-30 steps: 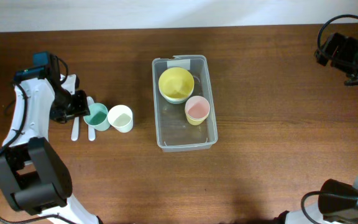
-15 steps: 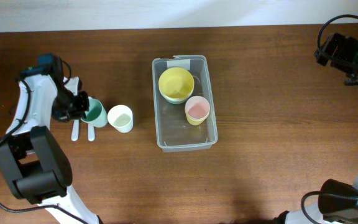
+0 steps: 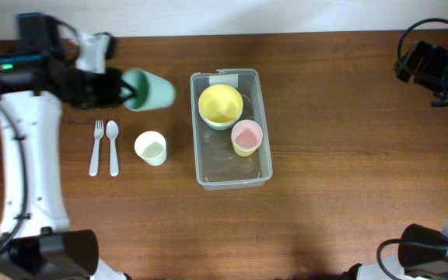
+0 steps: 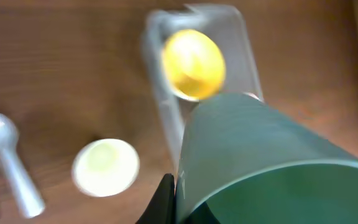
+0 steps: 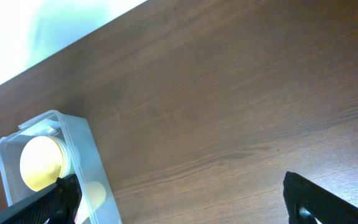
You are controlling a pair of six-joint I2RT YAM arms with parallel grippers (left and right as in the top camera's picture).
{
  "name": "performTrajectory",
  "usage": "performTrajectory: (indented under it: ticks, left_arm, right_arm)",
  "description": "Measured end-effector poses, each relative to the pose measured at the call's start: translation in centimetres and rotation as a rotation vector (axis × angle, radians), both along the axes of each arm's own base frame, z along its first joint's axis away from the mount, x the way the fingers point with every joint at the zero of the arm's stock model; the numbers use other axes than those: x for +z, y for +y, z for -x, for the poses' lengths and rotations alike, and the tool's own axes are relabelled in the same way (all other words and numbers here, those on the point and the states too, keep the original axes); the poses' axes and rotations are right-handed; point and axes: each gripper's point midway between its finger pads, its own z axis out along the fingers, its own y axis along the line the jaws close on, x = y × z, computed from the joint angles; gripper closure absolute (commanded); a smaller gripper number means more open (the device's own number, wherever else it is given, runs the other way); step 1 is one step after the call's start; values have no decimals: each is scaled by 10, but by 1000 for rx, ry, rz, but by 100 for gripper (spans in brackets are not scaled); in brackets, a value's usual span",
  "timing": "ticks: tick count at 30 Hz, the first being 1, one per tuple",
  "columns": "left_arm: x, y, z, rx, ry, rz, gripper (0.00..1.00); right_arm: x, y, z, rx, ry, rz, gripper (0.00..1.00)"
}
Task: Pack container
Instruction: 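Lift the green cup and stack it into the pink cup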
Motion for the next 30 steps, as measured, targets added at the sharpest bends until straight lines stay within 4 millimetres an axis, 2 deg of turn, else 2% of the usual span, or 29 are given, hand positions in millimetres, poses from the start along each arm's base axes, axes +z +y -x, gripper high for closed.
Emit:
performTrajectory:
  ticks: [5, 9, 16, 19, 23, 26, 28, 30]
  left_arm:
    - [-26, -76, 10, -209, 0, -71, 99]
    - [-54, -124, 19, -317, 3, -145, 99]
    - [-70, -147, 13, -336, -19, -219, 98]
    - [-82, -173, 10, -383, -41, -226, 99]
    - [-112, -202, 6, -431, -43, -286, 99]
    - [-135, -207, 5, -443, -13, -338, 99]
    - [-144, -205, 3, -440, -1, -358, 99]
    - [-150, -203, -1, -432, 2, -375, 94]
  right_arm:
    - [0, 0, 0, -1, 0, -1, 1]
    - [0, 0, 0, -1, 0, 0, 1]
    - [0, 0, 0, -1, 0, 0, 1]
    - [0, 0, 0, -1, 0, -1, 1]
    - [0, 0, 0, -1, 0, -1, 1]
    - [0, 0, 0, -1, 0, -1, 1]
    - [0, 0, 0, -1, 0, 0, 1]
    - [0, 0, 0, -1, 0, -1, 1]
